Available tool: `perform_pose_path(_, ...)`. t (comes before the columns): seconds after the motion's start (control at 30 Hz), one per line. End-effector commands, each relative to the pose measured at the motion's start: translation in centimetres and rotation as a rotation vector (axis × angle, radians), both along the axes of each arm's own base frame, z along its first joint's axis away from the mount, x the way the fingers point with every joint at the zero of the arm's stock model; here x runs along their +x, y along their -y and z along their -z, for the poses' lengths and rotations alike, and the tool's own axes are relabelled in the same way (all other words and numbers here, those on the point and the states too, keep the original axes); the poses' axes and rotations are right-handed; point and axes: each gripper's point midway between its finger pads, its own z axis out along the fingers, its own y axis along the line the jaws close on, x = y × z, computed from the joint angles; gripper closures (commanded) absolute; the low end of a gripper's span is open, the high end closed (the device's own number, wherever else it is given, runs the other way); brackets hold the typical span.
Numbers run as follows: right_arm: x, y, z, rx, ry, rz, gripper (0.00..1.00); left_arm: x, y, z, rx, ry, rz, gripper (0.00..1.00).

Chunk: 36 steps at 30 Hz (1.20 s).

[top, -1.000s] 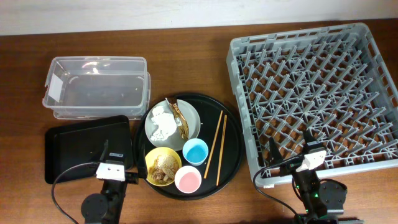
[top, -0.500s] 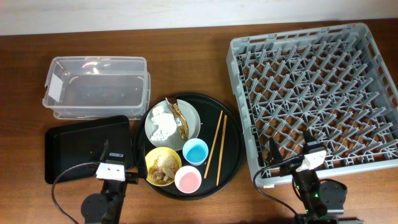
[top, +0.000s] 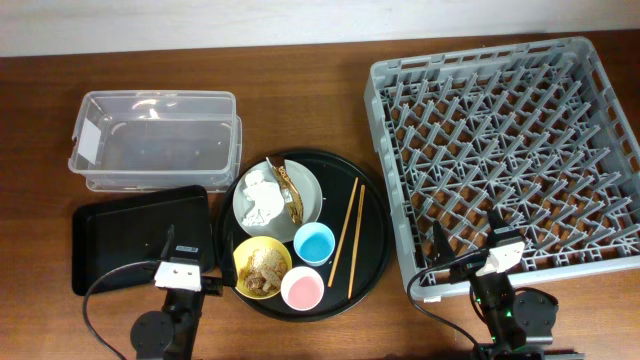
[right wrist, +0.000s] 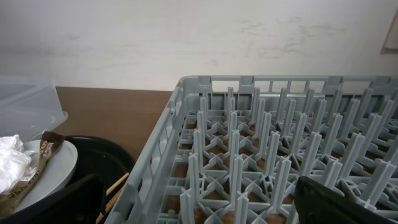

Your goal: Sort waste into correct bins and load items into the dishwasher rack

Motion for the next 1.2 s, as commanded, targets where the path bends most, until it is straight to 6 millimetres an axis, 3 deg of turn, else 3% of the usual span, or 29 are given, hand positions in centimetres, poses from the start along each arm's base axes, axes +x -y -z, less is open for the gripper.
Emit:
perform_pose_path(0.0, 0.0, 0.3, 0.2, 0.007, -0.003, 0.018, 0.01, 0.0, 0.1, 0.2, 0.015, 0.004, 0.009, 0.01)
perform_pose_path(0.27, 0.0, 0.3, 0.2, 0.007, -0.003, 0.019, 0.01, 0.0, 0.2, 0.2, 0.014, 0.004, 0.011, 0.01)
perform_pose_path(0.37, 0.0, 0.0, 0.2, 0.008, -0.003, -0.001, 0.02, -0.2, 1.4, -0.2, 0.01, 0.019, 0.082, 0.01)
perform_pose_path(0.53, -0.8, -2.6, -0.1, 0.017, -0.001, -0.16, 0.02, -1.6, 5.3, -2.3, 0.003, 0.105, 0.323, 0.01)
perform_pose_path(0.7, -2.0, -3.6, -1.1, 0.043, -0.066, -0.215, 0.02, -2.6, 6.3, -5.2, -0.054, 0.161, 0.392, 0.01)
perform_pose_path(1.0, -4.5, -3.6, -8.2, -0.001, -0.164, -0.211, 0.02, -3.7, 6.3, -9.6, -0.118, 0.023, 0.388, 0.01)
perform_pose_path(1.17, -4.8, -2.5, -11.5, -0.057, -0.324, -0.16, 0.01, -2.7, 6.3, -12.2, -0.152, -0.151, 0.374, 0.01)
